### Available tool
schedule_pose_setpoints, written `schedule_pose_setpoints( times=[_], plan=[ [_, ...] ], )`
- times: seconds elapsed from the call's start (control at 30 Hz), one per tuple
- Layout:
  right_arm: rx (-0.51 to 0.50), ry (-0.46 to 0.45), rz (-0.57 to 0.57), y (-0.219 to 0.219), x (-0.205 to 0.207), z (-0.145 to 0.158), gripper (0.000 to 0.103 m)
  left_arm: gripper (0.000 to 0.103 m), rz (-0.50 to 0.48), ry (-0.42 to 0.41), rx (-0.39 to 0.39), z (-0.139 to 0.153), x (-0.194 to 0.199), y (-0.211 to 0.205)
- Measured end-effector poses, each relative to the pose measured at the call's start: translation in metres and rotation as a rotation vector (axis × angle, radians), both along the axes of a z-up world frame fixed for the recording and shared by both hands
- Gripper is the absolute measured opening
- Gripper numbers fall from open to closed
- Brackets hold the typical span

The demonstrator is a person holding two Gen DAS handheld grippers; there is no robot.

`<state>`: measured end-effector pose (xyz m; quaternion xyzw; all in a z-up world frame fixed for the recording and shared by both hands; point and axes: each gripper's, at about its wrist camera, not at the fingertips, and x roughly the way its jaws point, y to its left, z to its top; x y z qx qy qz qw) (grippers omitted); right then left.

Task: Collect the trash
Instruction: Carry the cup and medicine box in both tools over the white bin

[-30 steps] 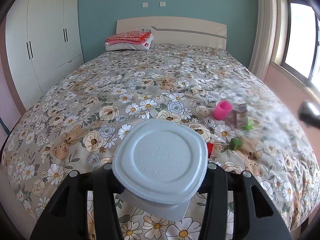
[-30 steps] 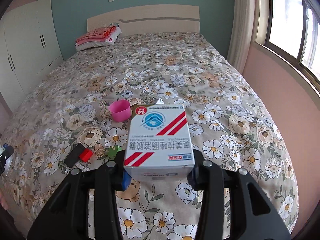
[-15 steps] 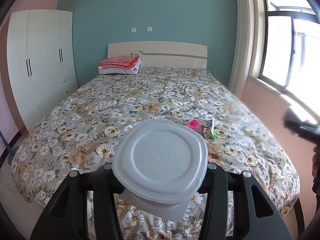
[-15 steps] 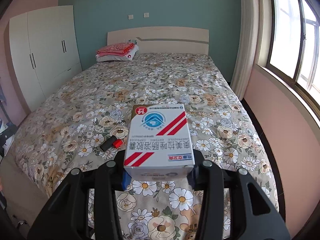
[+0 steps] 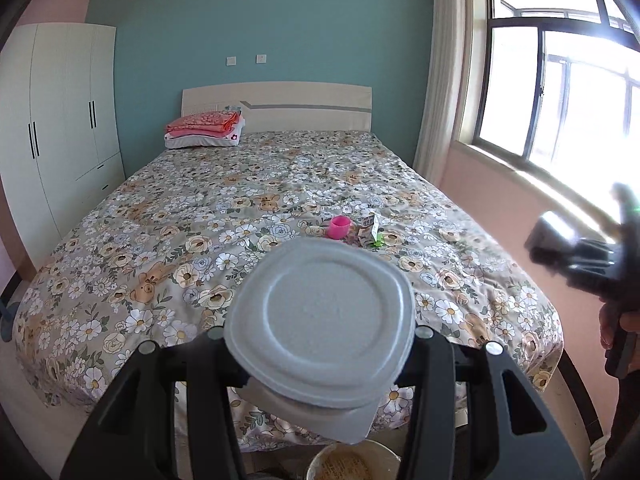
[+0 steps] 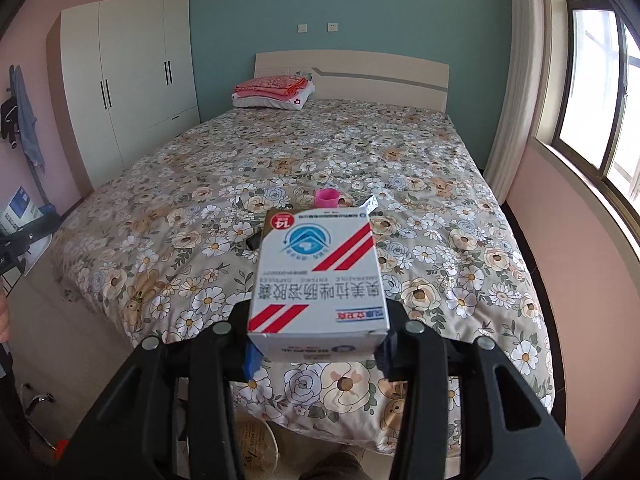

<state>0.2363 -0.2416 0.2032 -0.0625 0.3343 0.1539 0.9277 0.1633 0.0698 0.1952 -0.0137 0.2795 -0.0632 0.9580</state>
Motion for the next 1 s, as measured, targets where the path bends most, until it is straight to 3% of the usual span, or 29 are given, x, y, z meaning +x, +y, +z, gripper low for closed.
schedule_pose_setpoints(
  times=[0.5,0.83,1.0],
  plan=[
    [-0.09,0.154,0.167,0.054,-0.068,-0.112,0.044,0.05,-0.089,0.183,0.019,-0.097,-0.032,-0.002],
    [-0.101,0.364,0.191,0.068,-0.071,-0.227,0.044,0.05,-0.197,0.49,0.001,-0.233,-0.037,-0.019],
    [-0.121,0.48,0.205,0.075,-0.074,-0.288,0.044,0.05,-0.23,0.603,0.016,-0.285,-0.042,-0.031]
  ],
)
